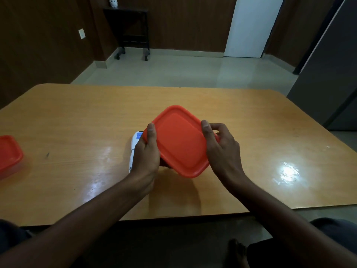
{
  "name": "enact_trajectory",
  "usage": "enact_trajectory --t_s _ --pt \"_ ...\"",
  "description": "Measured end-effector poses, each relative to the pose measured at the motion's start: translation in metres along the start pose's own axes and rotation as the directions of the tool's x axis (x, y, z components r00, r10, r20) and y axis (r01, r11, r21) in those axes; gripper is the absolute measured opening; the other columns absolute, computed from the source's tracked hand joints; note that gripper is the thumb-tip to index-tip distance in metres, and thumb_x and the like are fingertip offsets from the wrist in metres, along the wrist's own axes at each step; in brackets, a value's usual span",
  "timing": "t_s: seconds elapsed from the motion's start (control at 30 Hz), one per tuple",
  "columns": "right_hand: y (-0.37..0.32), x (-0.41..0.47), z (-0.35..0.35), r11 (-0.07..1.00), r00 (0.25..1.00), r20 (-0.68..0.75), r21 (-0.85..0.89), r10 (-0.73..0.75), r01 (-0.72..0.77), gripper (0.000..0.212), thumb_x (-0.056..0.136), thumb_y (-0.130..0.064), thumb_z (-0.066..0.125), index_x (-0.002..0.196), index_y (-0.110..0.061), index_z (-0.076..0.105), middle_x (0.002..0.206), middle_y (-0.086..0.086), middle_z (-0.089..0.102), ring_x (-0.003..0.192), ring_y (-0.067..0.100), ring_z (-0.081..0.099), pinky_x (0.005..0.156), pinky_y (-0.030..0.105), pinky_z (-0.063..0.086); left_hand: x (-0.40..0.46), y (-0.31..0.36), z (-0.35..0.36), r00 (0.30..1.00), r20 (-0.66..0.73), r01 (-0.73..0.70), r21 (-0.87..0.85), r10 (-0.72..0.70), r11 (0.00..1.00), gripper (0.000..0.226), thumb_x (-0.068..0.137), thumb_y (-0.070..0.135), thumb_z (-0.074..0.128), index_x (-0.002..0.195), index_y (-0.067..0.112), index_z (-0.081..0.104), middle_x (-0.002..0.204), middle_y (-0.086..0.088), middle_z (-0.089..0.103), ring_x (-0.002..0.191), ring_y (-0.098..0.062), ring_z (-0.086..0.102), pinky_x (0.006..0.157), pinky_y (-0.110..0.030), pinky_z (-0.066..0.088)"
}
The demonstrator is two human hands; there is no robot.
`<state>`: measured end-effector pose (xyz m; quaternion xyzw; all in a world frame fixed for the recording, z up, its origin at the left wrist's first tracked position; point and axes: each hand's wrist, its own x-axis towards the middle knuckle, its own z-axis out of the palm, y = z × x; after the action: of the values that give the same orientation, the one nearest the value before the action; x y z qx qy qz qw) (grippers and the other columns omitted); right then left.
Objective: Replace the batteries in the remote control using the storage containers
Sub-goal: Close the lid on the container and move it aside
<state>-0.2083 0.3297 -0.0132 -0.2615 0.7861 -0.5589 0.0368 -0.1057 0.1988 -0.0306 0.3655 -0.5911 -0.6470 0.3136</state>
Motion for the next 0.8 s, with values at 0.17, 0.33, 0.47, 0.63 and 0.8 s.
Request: enact_trajectory --t_s 0.17,0.33,0.47,0.63,0.8 --pt "0.005 0.004 0.002 0.946 0.972 -0.059 0.249 0.226 -0.205 0.049 0.096 -0.068 0.04 0.099 -0.025 0.061 0.088 -0.005 0.067 0.077 0.014 0.066 0.064 0.037 0.056 -0.003 0.013 0.001 0.991 0.131 0.047 -0.065 -0.038 0.997 0.028 0.099 0.055 0.049 0.106 0.03 0.059 0.106 -0.004 0.069 0.088 -0.026 0.071 0.067 -0.045 0.063" --pt "-0.005 0.01 -0.004 0.993 0.999 -0.019 0.107 -0.045 0.047 0.039 0.102 -0.046 0.05 0.072 -0.021 0.051 0.055 -0.011 0.048 0.046 0.0 0.043 0.043 0.017 0.034 0.008 0.03 -0.006 0.965 0.234 0.114 0.034 -0.119 0.993 0.078 0.067 0.088 0.06 0.114 0.027 0.07 0.114 -0.005 0.076 0.105 -0.03 0.072 0.093 -0.056 0.057" --pt "-0.007 0.011 -0.002 0.996 0.995 0.047 0.021 -0.086 0.085 0.037 0.101 -0.049 0.05 0.074 -0.023 0.053 0.061 -0.009 0.051 0.047 0.0 0.047 0.042 0.013 0.033 0.008 0.026 -0.008 0.979 0.203 -0.034 0.088 0.015 0.996 0.04 0.09 0.071 0.051 0.1 0.038 0.07 0.102 0.006 0.075 0.095 -0.021 0.071 0.091 -0.05 0.058" --pt "-0.005 0.007 -0.004 0.999 0.999 -0.003 0.002 0.045 -0.045 0.052 0.098 -0.064 0.038 0.117 -0.021 0.059 0.096 -0.002 0.068 0.075 0.005 0.066 0.046 0.01 0.043 0.002 0.018 -0.004 0.997 0.054 -0.047 -0.011 0.048 0.999 0.042 0.089 0.074 0.049 0.09 0.037 0.068 0.102 -0.007 0.069 0.092 -0.027 0.067 0.093 -0.06 0.056" --pt "0.001 -0.007 0.009 0.988 0.994 0.005 0.114 0.106 -0.106 0.046 0.102 -0.06 0.031 0.125 -0.027 0.054 0.099 -0.001 0.065 0.077 0.013 0.066 0.045 0.019 0.052 -0.005 0.012 0.001 1.0 0.001 -0.03 -0.063 0.03 0.998 0.04 0.093 0.071 0.043 0.088 0.036 0.061 0.107 -0.006 0.068 0.101 -0.034 0.068 0.091 -0.062 0.056"
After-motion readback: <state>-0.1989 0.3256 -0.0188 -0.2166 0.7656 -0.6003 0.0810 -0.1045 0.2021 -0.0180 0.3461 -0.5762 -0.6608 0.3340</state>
